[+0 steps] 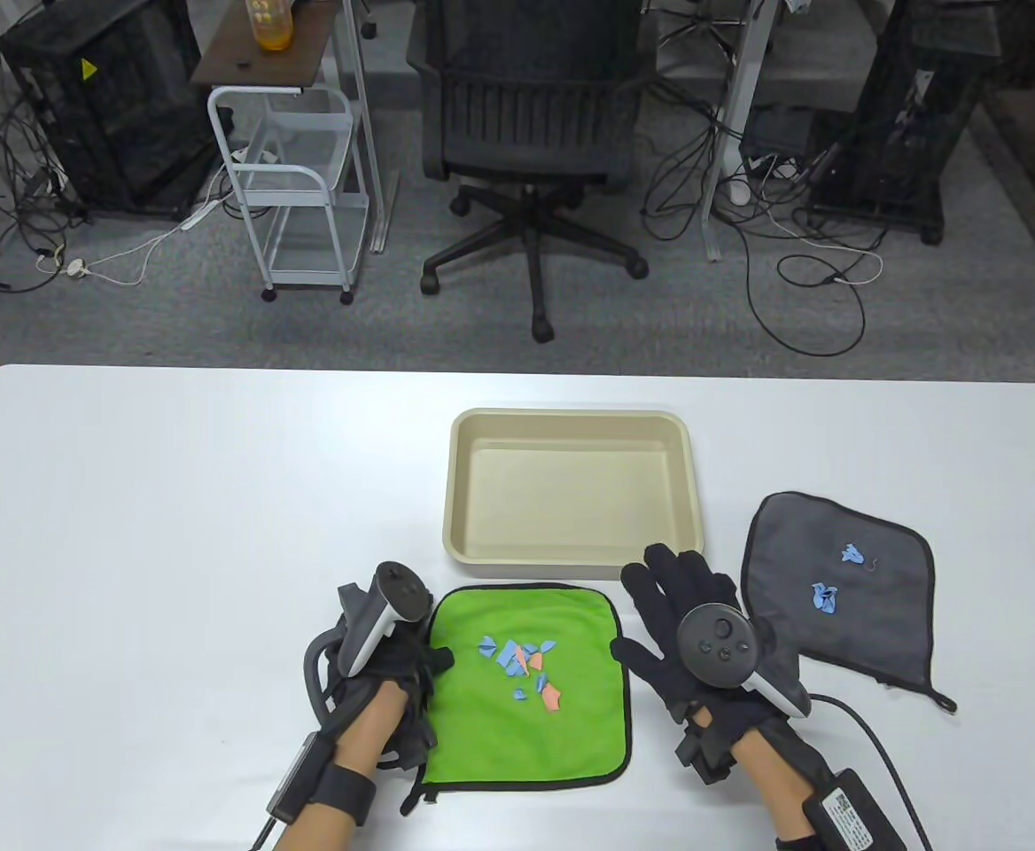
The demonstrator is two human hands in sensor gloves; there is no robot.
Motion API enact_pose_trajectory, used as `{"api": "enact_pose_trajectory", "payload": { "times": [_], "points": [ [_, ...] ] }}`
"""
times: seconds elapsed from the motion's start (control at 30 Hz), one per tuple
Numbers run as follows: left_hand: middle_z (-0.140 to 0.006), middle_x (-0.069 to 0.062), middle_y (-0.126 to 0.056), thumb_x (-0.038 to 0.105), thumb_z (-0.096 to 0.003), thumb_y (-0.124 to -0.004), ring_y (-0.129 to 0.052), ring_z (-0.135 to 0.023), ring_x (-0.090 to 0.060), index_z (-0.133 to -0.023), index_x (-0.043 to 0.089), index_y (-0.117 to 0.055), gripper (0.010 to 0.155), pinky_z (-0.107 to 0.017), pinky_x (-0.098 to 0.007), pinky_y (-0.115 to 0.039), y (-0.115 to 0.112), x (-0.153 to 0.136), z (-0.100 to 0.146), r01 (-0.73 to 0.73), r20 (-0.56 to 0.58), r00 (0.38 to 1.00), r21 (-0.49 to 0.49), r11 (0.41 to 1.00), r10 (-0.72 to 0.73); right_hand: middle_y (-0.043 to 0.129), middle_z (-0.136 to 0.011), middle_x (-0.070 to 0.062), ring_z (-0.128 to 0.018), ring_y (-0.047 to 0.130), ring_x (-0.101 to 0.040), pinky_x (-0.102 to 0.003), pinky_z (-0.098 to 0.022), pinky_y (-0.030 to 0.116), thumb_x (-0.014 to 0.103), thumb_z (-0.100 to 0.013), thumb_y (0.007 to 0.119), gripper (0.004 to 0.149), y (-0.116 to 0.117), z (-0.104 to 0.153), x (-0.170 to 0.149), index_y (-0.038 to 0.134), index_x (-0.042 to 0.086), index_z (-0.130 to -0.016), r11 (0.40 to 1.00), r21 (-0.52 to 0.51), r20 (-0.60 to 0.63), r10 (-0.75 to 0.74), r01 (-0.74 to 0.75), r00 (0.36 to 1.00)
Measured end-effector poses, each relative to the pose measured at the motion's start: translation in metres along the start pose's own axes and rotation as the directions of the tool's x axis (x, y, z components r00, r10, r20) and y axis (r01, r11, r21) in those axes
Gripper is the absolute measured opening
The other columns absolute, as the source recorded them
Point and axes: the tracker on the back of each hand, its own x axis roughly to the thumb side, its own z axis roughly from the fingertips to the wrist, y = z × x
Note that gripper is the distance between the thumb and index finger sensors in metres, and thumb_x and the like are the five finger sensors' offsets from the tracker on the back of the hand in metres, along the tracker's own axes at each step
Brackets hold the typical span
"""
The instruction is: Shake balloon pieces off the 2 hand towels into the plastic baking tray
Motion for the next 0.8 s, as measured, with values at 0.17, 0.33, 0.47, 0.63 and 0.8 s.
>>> {"api": "enact_pose_trajectory", "payload": {
  "times": [0.17, 0.33, 0.47, 0.63, 0.8],
  "points": [
    [-0.106, -0.001, -0.028, 0.050, -0.0294, -0.087, -0.048, -0.087, -0.035, -0.094, 0.053, -0.049, 0.075, -0.068, -0.056, -0.045, -0.0006, 0.0020, 0.0007, -0.016, -0.012, 1.000, 0.019, 1.000, 0.017, 0.031, -0.122, -0.002, -0.108, 0.026, -0.040, -0.066, -0.074, 0.032, 0.067, -0.037, 0.062, 0.080, 0.0006, 0.0001, 0.0005, 0.040, 0.032, -0.104, 1.000, 0.005, -0.002, 0.003, -0.003, 1.000],
    [-0.106, -0.001, -0.033, 0.049, -0.0288, -0.088, -0.052, -0.086, -0.035, -0.086, 0.046, -0.066, 0.061, -0.067, -0.056, -0.048, -0.0010, 0.0030, 0.0010, -0.022, -0.024, 0.999, 0.038, 0.999, 0.023, 0.031, -0.122, -0.002, -0.108, 0.026, -0.040, -0.066, -0.074, 0.031, 0.067, -0.036, 0.062, 0.080, 0.0016, 0.0001, 0.0011, 0.040, 0.032, -0.104, 1.000, 0.008, -0.002, 0.007, -0.007, 1.000],
    [-0.105, -0.003, -0.037, 0.047, -0.0290, -0.089, -0.054, -0.085, -0.035, -0.071, 0.034, -0.078, 0.046, -0.066, -0.056, -0.049, -0.0020, 0.0037, 0.0012, -0.035, -0.015, 0.999, 0.053, 0.998, 0.036, 0.031, -0.122, -0.002, -0.108, 0.026, -0.040, -0.066, -0.074, 0.031, 0.067, -0.037, 0.062, 0.080, 0.0025, 0.0001, 0.0011, 0.040, 0.032, -0.104, 1.000, 0.014, -0.006, 0.011, -0.011, 1.000],
    [-0.105, -0.003, -0.039, 0.045, -0.0310, -0.089, -0.055, -0.085, -0.034, -0.068, 0.028, -0.080, 0.042, -0.066, -0.055, -0.050, -0.0033, 0.0049, 0.0012, -0.061, 0.001, 0.998, 0.030, 0.998, 0.061, 0.033, -0.122, -0.003, -0.108, 0.027, -0.040, -0.066, -0.074, 0.032, 0.067, -0.037, 0.062, 0.079, 0.0045, -0.0005, 0.0009, 0.043, 0.031, -0.104, 1.000, 0.021, -0.016, 0.020, -0.020, 1.000],
    [-0.101, 0.000, -0.059, 0.044, -0.0356, -0.082, -0.068, -0.083, -0.032, -0.072, 0.039, -0.073, 0.038, -0.064, -0.054, -0.060, 0.0020, 0.0081, 0.0091, -0.106, 0.042, 0.993, -0.014, 0.994, 0.106, 0.042, -0.119, -0.005, -0.106, 0.038, -0.039, -0.064, -0.074, 0.040, 0.066, -0.037, 0.063, 0.078, 0.0098, -0.0030, -0.0009, 0.044, 0.029, -0.104, 0.998, 0.040, -0.051, 0.047, -0.046, 0.998]
  ]
}}
